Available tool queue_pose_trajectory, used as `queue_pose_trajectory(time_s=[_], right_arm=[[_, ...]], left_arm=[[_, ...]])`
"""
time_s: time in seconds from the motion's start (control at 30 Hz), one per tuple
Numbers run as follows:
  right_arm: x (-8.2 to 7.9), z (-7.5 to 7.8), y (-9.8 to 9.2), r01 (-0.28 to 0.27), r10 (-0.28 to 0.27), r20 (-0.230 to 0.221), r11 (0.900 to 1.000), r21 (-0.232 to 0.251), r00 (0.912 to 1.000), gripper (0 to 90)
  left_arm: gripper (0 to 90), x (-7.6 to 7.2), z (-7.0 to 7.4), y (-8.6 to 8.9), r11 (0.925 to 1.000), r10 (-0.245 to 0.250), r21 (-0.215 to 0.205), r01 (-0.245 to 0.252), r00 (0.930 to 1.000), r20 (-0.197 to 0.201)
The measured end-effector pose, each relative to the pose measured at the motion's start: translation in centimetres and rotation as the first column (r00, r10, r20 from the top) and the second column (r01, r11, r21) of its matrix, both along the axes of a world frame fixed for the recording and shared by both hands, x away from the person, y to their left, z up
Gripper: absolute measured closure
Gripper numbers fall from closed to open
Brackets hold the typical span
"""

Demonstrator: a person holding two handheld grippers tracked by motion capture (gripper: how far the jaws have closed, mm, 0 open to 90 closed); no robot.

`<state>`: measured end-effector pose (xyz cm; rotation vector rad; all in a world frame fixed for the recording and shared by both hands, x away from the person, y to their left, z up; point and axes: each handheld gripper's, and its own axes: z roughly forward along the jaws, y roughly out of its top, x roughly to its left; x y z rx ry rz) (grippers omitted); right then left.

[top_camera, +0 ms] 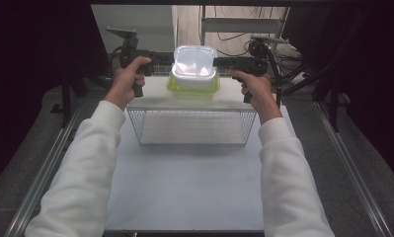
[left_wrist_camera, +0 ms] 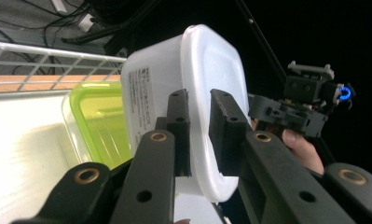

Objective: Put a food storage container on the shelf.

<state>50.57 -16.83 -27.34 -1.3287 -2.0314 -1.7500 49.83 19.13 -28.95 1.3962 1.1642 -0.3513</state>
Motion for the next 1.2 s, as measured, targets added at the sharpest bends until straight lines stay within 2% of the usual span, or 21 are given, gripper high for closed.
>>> queue_pose_trajectory(time_s=[0.1,0.17,0.37,0.43,0.57,0.67,0.8,0.87,0.9,0.97,1.03,1.2], right_arm=[[0.5,-0.5,0.1,0.019,-0.017,-0.045,0.999,0.026,0.9988,64.3],[0.8,-0.9,0.1,0.033,-0.031,-0.070,0.999,0.034,0.9971,63.8],[1.0,-1.1,0.2,0.053,-0.050,-0.074,0.998,0.045,0.9960,61.1],[0.9,-1.0,0.3,0.053,-0.049,-0.074,0.998,0.046,0.9960,54.3],[0.1,-0.2,0.3,0.089,-0.089,-0.014,0.996,0.030,0.9960,41.6],[-0.9,0.8,-0.2,0.096,-0.096,0.049,0.995,0.004,0.9942,38.2],[-3.2,1.9,-0.9,0.076,-0.061,0.149,0.992,-0.098,0.9869,37.0],[-4.5,2.0,-1.3,0.063,-0.035,0.181,0.987,-0.148,0.9829,36.1],[-5.1,1.9,-1.5,0.052,-0.019,0.190,0.984,-0.170,0.9816,35.6],[-6.3,1.6,-2.0,0.034,0.008,0.203,0.978,-0.204,0.9792,34.9],[-7.5,1.3,-2.5,0.020,0.029,0.207,0.973,-0.229,0.9780,34.1],[-10.0,0.3,-3.4,-0.003,0.065,0.215,0.960,-0.279,0.9744,33.2]], left_arm=[[78.0,0.6,-0.5,0.1,0.9999,0.009,-0.007,-0.009,0.9995,-0.031],[77.5,0.7,-0.8,0.1,0.9997,0.010,-0.022,-0.011,0.9993,-0.036],[73.9,0.8,-0.7,0.0,0.9999,0.015,-0.002,-0.015,0.9996,-0.023],[67.3,0.7,-0.7,0.0,0.9998,0.019,0.009,-0.019,0.9998,0.002],[52.1,-0.2,0.0,0.0,0.9979,0.042,0.046,-0.045,0.9960,0.079],[45.5,-1.5,0.9,0.2,0.9956,0.038,0.080,-0.050,0.9882,0.148],[35.9,-4.3,2.0,0.5,0.9838,0.005,0.173,-0.047,0.9715,0.237],[34.2,-5.8,2.1,0.8,0.9823,-0.010,0.183,-0.039,0.9649,0.262],[33.3,-6.5,2.1,0.9,0.9800,-0.021,0.196,-0.035,0.9610,0.276],[32.2,-8.1,1.9,1.1,0.9694,-0.039,0.242,-0.039,0.9511,0.307],[31.0,-9.5,1.5,1.2,0.9641,-0.058,0.264,-0.030,0.9465,0.317],[29.2,-12.9,0.1,1.0,0.9425,-0.121,0.334,-0.002,0.9294,0.348]])
